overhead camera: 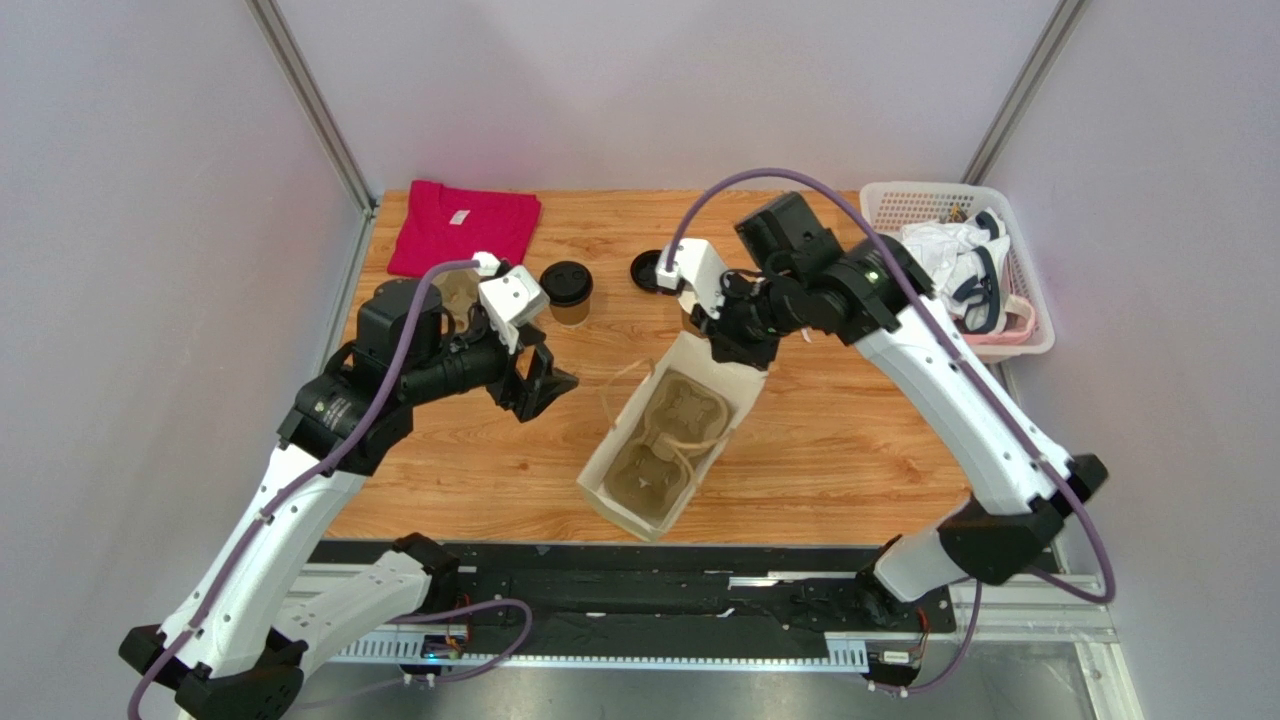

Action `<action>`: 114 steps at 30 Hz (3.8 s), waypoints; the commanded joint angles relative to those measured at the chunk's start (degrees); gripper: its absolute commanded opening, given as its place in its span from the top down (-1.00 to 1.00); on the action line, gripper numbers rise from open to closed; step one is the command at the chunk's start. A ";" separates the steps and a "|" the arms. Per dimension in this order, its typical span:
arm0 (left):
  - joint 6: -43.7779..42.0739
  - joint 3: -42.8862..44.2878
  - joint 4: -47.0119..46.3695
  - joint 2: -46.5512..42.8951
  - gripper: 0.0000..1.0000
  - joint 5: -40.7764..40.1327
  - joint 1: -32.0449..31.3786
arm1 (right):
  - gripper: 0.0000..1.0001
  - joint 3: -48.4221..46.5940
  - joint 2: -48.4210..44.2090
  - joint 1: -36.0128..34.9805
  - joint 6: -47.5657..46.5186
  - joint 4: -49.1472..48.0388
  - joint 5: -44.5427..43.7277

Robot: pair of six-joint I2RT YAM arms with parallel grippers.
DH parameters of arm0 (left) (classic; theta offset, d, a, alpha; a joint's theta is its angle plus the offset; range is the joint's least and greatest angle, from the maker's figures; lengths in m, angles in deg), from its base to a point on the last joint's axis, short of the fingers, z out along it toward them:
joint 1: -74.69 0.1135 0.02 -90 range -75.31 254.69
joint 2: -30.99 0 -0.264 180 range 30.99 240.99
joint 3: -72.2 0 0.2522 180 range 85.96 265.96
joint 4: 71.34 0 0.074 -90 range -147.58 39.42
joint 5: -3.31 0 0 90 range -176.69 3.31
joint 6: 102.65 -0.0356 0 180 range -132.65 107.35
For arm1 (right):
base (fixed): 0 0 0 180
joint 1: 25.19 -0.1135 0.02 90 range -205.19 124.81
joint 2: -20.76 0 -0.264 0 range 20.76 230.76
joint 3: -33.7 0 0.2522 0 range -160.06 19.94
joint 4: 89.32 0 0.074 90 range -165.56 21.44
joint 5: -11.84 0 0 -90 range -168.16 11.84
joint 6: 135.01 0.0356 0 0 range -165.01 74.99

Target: Pack the takeout coffee

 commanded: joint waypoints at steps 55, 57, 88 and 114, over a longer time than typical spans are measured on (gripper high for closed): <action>12.59 11.31 -6.59 19.59 -0.06 13.39 -1.40 | 1.00 4.65 1.98 3.73 -47.85 5.50 14.48; 11.98 12.02 -5.97 20.38 0.31 13.56 -1.40 | 1.00 4.92 1.10 3.55 -50.06 9.55 15.36; 3.36 17.21 -1.22 26.63 0.98 22.36 -4.91 | 0.29 -7.13 3.65 7.77 -35.50 1.40 9.05; 1.69 14.73 -5.65 6.94 -0.41 7.40 -0.34 | 1.00 -10.20 11.65 10.14 -1.05 2.45 9.05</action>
